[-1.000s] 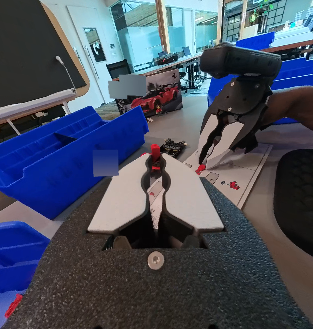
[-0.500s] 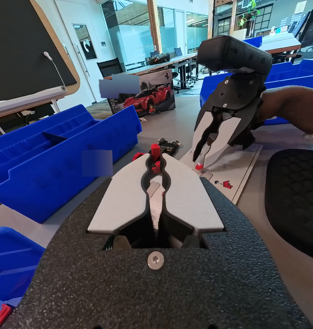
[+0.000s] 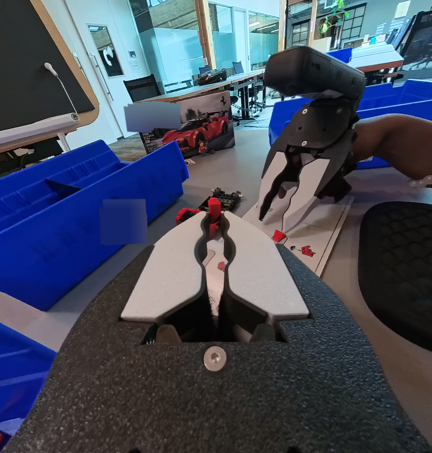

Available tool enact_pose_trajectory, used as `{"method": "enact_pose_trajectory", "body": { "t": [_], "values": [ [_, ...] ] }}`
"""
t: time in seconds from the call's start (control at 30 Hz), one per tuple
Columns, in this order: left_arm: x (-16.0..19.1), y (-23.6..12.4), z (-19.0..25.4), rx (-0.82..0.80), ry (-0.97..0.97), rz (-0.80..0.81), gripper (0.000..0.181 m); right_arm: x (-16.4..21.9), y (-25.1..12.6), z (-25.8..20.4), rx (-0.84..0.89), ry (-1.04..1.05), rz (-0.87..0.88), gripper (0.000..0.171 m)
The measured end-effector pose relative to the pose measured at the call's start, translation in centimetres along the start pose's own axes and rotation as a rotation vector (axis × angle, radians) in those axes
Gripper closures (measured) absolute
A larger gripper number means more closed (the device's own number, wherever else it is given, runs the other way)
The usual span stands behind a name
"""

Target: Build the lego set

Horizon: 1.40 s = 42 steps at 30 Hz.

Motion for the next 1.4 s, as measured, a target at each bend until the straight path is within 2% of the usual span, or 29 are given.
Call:
{"method": "enact_pose_trajectory", "body": {
  "t": [0.2, 0.27, 0.37, 0.47, 0.83, 1.0, 1.1, 1.17, 1.3, 1.4],
  "values": [
    [-0.8, 0.0, 1.8, 0.132, 0.007, 0.069, 0.174, -0.9, -0.5, -0.5, -0.044, 0.001, 0.077, 0.131],
    [-1.1, -0.1, 2.5, 0.193, -0.008, 0.097, 0.174, -3.8, -1.6, -1.4, -0.098, -0.017, 0.266, 0.137],
    [-1.8, -0.5, 3.7, 0.304, -0.06, 0.158, 0.174, -9.0, -4.5, -3.5, -0.177, -0.072, 0.645, 0.147],
    [-2.1, -0.7, 5.1, 0.441, -0.127, 0.172, 0.174, -11.3, -6.2, -4.8, -0.21, -0.123, 0.841, 0.155],
    [-2.4, -1.0, 6.0, 0.52, -0.171, 0.19, 0.174, -11.3, -5.2, -5.3, -0.308, -0.095, 0.891, 0.156],
    [-2.3, -0.9, 6.2, 0.533, -0.173, 0.174, 0.174, -11.2, -4.9, -5.6, -0.311, -0.123, 0.883, 0.162],
    [-2.4, -0.8, 5.7, 0.494, -0.173, 0.18, 0.165, -11.3, -5.1, -4.7, -0.239, -0.093, 0.885, 0.163],
    [-2.3, -0.5, 4.6, 0.37, -0.11, 0.173, 0.16, -11.6, -5.3, -3.3, -0.144, -0.005, 0.911, 0.163],
    [-2.4, -0.6, 1.4, -0.031, 0.245, 0.16, 0.162, -11.4, -5.6, -0.5, 0.181, 0.27, 0.882, 0.163],
    [-2.9, -0.7, 2.2, -0.123, 0.442, 0.163, 0.165, -11.8, -6.2, -0.8, 0.275, 0.423, 0.958, 0.163]
  ]
}}
Point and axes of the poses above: each gripper's, where its closed fingertips meet, y out along the fingers, x out of its underside, z = x × y across the jaws, the point moved 2 cm from there along -y, back along the fingers, and after that the axes turned 10 degrees about -y, right-handed, at the moved point
